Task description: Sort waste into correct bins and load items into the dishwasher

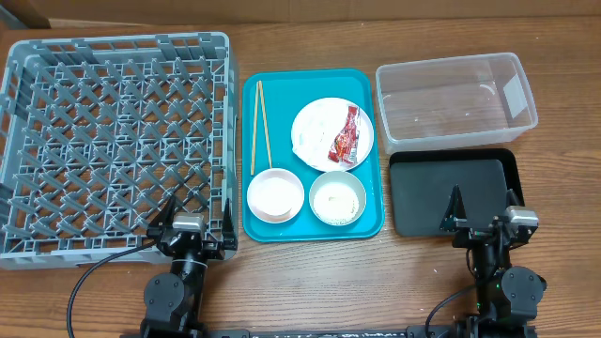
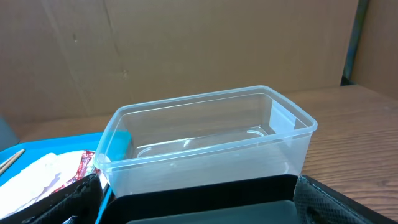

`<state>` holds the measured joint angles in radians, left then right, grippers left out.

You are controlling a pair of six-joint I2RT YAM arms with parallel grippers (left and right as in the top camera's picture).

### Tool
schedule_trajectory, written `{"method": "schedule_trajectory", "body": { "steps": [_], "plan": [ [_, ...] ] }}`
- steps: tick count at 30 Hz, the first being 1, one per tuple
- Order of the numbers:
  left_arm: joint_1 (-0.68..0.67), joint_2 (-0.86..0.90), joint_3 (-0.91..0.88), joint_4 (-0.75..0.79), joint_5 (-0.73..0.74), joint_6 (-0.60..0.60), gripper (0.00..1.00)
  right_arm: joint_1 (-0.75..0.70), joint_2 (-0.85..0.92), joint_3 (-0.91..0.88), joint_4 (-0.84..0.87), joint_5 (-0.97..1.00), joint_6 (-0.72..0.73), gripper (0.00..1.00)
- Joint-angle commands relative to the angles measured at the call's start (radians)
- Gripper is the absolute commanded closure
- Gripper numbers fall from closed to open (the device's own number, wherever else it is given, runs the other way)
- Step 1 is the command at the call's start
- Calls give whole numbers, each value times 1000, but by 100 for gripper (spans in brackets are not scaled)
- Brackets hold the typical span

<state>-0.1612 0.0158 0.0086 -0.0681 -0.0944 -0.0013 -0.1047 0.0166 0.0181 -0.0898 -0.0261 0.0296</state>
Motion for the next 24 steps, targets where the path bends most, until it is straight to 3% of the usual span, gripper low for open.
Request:
{"method": "schedule_trajectory", "body": {
  "steps": [1,15,24],
  "plan": [
    [6,-5,-3,1,-2,-2,0,-4,-7,-10,6,2,0,0],
    [5,-5,-3,0,13,-3,0,-4,-7,-10,6,1,0,0],
    [5,-5,-3,27,187,-6,0,-4,-7,-10,19,-2,0,0]
  ]
}}
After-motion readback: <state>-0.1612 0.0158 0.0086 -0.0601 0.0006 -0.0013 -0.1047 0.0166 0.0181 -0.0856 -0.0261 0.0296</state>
